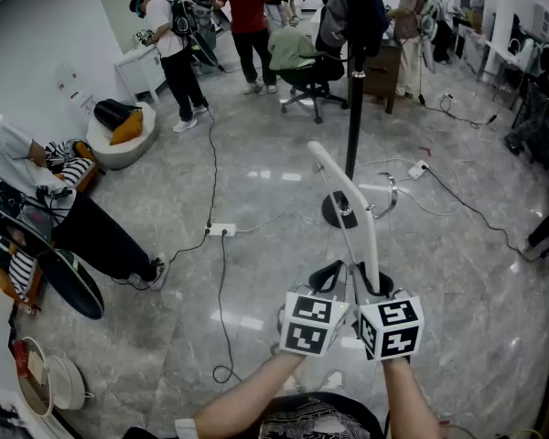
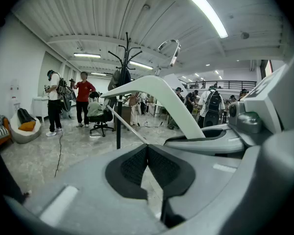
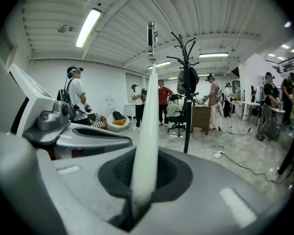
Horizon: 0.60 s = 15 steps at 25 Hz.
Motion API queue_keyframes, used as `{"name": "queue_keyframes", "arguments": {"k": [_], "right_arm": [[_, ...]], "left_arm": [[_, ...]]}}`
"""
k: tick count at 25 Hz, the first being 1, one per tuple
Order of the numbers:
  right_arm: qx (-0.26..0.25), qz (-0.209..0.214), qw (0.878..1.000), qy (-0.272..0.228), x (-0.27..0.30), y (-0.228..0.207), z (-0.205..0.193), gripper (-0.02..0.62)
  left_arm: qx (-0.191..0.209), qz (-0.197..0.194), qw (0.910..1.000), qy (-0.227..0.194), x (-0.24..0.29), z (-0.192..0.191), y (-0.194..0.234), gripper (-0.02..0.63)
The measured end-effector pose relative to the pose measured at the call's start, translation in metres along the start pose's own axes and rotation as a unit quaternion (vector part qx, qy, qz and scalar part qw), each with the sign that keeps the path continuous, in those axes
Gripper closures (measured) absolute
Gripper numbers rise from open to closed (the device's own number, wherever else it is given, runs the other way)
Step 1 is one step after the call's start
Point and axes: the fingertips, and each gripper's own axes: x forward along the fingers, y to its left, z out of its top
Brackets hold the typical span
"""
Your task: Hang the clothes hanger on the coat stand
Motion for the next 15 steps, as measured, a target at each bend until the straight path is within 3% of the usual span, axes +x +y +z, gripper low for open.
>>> {"name": "queue_keyframes", "arguments": {"k": [15], "right_arm": [[-0.005,0.038,0.999,0.001,-0.005,-0.063,-0.003,0.561]], "left_arm": [[0.004,0.027,0.9996,0.003,0.049,0.014,-0.043,0.601]]}}
